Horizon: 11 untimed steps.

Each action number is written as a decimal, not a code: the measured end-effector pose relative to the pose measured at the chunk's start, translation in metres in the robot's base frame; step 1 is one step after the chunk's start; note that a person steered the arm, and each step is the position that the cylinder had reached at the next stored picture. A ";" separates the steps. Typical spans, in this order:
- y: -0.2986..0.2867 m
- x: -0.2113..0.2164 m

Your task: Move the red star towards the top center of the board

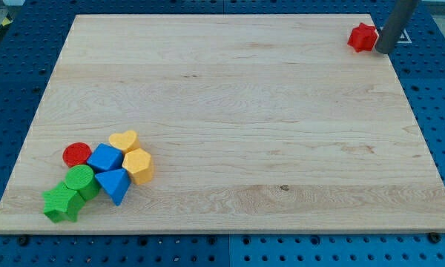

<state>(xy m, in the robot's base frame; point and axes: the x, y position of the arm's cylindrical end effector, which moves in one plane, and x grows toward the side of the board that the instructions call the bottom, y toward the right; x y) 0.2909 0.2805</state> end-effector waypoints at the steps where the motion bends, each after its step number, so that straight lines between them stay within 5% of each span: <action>1: -0.010 -0.019; 5: -0.037 -0.045; 11: -0.194 -0.050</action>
